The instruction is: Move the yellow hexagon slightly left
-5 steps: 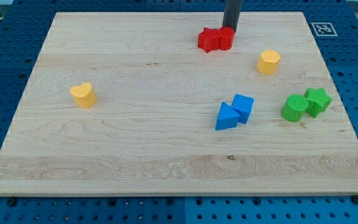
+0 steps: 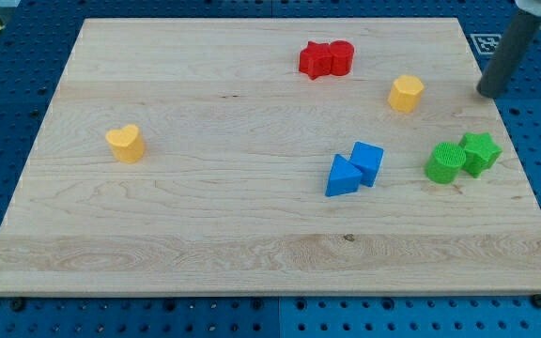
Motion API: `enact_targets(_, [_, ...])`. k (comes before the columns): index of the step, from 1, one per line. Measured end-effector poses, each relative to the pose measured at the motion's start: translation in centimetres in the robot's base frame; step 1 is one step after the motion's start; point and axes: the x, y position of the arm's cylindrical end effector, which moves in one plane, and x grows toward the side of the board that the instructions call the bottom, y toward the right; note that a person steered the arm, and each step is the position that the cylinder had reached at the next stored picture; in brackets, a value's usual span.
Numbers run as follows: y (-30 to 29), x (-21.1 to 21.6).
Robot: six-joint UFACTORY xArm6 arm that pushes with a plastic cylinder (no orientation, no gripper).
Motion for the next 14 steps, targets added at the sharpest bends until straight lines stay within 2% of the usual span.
enact_targets(1, [-2.3, 2.5])
enact_targets(2, [-5.6, 2.7])
enact_targets(3, [-6.2, 2.7])
enact_targets(6, [-5.0, -1.8])
enact_targets(7, [-6.7, -2.0])
enact_targets(9, [-13.8, 0.7])
enact_targets(11, [-15.0, 0.8])
enact_targets(13, [-25.0, 2.2])
enact_targets(14, [-24.0, 2.2])
